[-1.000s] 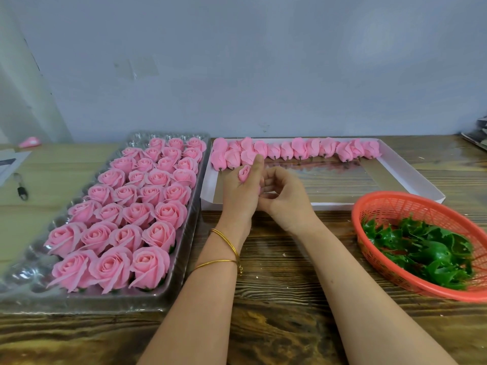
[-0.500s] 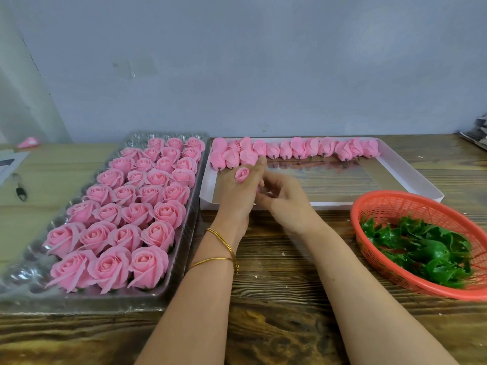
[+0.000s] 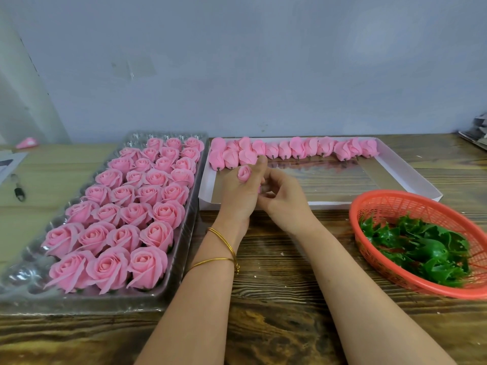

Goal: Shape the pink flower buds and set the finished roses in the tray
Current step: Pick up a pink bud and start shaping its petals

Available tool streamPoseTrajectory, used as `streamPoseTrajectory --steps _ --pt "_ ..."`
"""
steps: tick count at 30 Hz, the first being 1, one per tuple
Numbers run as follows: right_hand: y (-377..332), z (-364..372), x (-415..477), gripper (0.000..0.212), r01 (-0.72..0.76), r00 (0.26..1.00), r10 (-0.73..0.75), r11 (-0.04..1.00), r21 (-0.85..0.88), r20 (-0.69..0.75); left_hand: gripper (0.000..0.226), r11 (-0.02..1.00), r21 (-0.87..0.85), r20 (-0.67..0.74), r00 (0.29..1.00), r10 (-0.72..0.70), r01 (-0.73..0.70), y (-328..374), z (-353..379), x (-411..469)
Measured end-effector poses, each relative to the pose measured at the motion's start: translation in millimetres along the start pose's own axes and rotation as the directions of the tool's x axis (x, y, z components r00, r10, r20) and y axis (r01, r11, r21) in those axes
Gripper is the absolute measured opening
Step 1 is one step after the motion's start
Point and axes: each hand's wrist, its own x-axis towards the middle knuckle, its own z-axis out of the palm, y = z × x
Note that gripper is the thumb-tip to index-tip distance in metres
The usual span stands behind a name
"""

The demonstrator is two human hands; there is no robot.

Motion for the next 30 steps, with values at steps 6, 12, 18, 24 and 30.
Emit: streamPoseTrajectory --steps 6,12,18,24,30 --pt "-2.6 -2.2 -2.2 0.039 -0.028 0.997 0.024 0.998 0.051 0.075 0.024 1.0 0.012 0.004 1.0 0.022 -0.022 0.6 -1.1 1.0" --pt "-8.6 -3.4 -2.4 0.03 -0.04 0.995 0.038 0.999 0.023 0.089 0.039 0.999 0.003 -0.027 0.999 0.032 -0.032 -3.6 -2.1 5.1" --pt "-3.5 -2.1 -1.1 0.032 -0.007 1.0 0.008 1.0 -0.021 0.019 0.05 0.998 -0.055 -0.026 0.999 -0.031 0.03 -5.6 -0.1 4.8" --pt "-1.8 -1.1 -0.4 0.03 -0.02 1.0 0.02 1.0 0.01 -0.012 0.034 0.999 -0.041 0.017 1.0 0.008 -0.007 -3.8 -0.8 3.6" --pt "-7.2 -5.0 -3.6 0.031 0.015 0.998 -0.013 0.999 -0.032 0.065 0.022 0.999 -0.025 0.047 0.998 0.042 -0.041 -2.8 -3.6 2.1"
